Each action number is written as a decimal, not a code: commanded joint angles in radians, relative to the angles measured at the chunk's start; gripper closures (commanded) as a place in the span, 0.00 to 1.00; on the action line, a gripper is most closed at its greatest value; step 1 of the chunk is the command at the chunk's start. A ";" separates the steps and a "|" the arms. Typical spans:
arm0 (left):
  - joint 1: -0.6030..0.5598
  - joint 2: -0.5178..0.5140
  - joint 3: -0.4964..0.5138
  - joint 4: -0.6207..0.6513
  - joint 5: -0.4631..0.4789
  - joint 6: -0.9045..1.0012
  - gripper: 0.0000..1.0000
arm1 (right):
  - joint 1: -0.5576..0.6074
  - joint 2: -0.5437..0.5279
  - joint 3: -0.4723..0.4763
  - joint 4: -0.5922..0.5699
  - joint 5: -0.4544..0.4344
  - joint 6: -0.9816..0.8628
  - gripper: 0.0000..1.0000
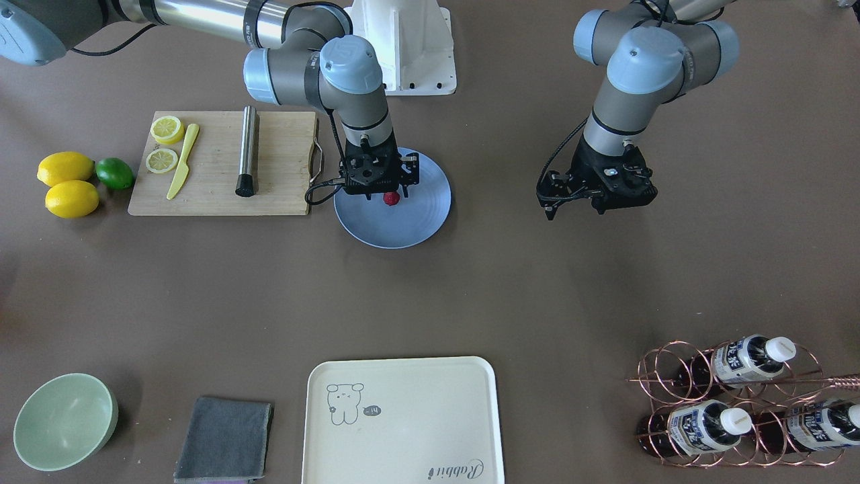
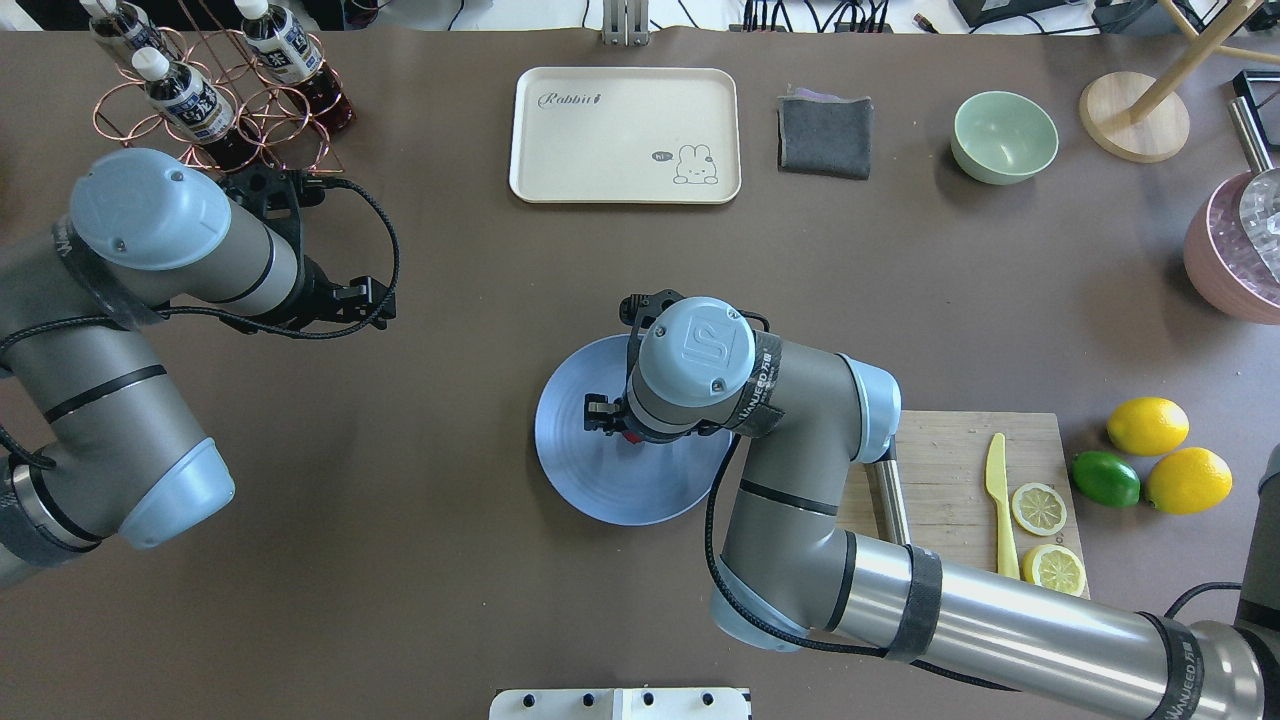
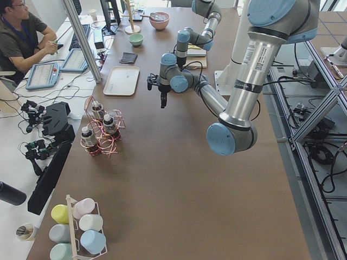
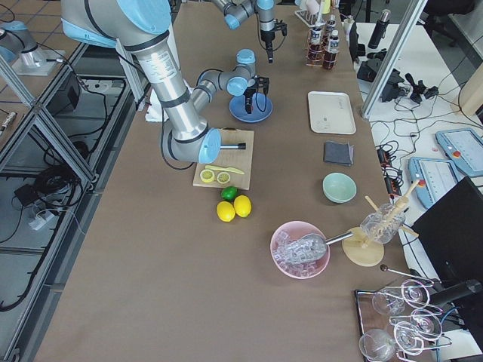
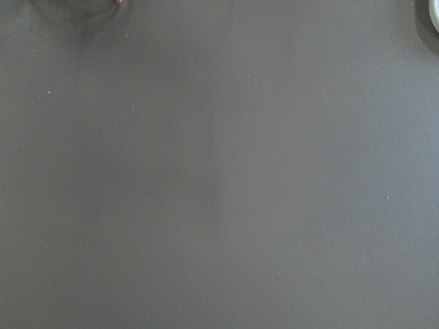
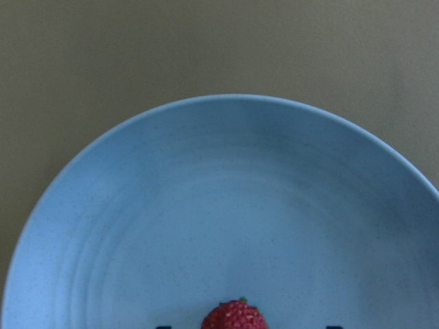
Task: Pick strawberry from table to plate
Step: 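Lower the strawberry onto the blue plate and open the right gripper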
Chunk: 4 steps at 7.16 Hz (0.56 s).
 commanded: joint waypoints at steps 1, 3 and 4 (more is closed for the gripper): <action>-0.075 0.000 -0.007 0.005 -0.093 0.012 0.03 | 0.087 -0.029 0.080 -0.014 0.085 0.001 0.00; -0.193 0.086 -0.067 0.009 -0.184 0.161 0.03 | 0.276 -0.190 0.217 -0.014 0.238 -0.108 0.00; -0.296 0.159 -0.076 0.011 -0.243 0.310 0.03 | 0.402 -0.267 0.240 -0.014 0.333 -0.235 0.00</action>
